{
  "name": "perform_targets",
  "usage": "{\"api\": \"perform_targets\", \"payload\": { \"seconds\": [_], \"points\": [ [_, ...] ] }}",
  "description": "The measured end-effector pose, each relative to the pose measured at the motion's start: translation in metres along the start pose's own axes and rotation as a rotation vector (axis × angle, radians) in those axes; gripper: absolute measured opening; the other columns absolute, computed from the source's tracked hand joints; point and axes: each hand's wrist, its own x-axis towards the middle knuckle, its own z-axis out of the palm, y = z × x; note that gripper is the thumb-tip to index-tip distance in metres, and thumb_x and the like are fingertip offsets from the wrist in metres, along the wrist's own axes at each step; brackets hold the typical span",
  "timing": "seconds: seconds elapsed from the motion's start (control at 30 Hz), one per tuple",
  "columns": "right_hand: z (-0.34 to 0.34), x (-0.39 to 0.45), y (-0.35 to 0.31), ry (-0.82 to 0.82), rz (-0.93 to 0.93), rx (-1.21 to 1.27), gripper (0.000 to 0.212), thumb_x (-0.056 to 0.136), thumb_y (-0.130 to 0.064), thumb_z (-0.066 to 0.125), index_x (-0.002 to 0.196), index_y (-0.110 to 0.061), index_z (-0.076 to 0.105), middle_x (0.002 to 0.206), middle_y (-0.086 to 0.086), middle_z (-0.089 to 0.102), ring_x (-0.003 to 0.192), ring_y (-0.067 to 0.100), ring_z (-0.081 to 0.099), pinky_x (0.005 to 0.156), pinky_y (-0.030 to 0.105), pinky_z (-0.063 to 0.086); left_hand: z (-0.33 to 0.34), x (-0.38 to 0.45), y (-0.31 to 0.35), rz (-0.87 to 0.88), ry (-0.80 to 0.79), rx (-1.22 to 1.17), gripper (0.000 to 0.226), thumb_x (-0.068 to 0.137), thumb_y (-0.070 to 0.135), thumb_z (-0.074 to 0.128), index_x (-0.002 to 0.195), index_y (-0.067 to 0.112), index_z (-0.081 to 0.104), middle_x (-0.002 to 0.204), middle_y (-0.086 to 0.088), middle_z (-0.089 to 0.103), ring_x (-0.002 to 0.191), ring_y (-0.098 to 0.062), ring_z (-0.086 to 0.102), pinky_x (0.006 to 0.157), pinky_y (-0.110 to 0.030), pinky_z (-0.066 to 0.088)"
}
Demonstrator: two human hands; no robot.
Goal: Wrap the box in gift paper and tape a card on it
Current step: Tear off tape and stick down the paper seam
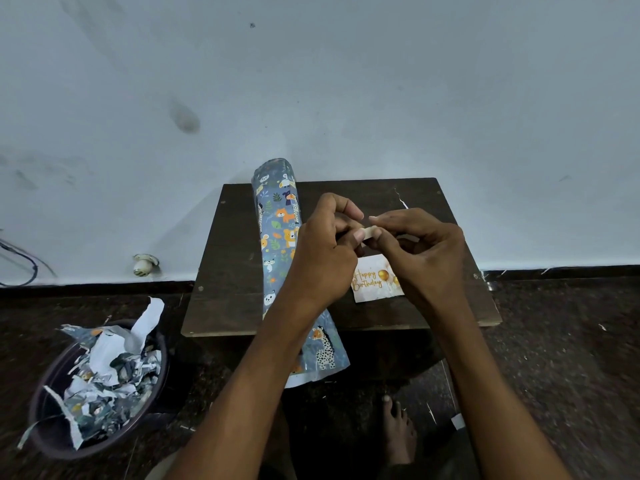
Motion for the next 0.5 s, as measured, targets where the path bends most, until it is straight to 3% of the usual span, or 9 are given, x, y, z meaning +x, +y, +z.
{"api": "perform_targets", "payload": {
  "seconds": [0.37, 0.5],
  "points": [
    [0.0076, -0.0018, -0.0004, 0.063, -0.057, -0.036, 0.011, 0.083, -0.003, 0.077, 0.093, -0.004, 0.081, 0.092, 0.007, 0.075, 0.081, 0.012, 0.074, 0.066, 0.021, 0.058, 0.0024, -0.0004, -0.0033, -0.032, 0.009, -0.066, 0.033, 0.093, -0.006, 0.056, 0.091, 0.026, 0.050, 0.078, -0.014, 0.067, 0.074, -0.025, 0.065, 0.077, -0.054, 0.055],
    [0.0089, -0.0024, -0.0013, 0.086, -0.102, -0.087, 0.013, 0.082, 0.001, 0.074, 0.091, -0.004, 0.081, 0.090, 0.004, 0.075, 0.080, 0.010, 0.074, 0.067, 0.019, 0.057, 0.0033, -0.0002, -0.0019, -0.045, 0.002, -0.074, 0.034, 0.095, -0.010, 0.054, 0.090, 0.024, 0.050, 0.080, -0.014, 0.066, 0.074, -0.021, 0.064, 0.073, -0.046, 0.055]
  ]
}}
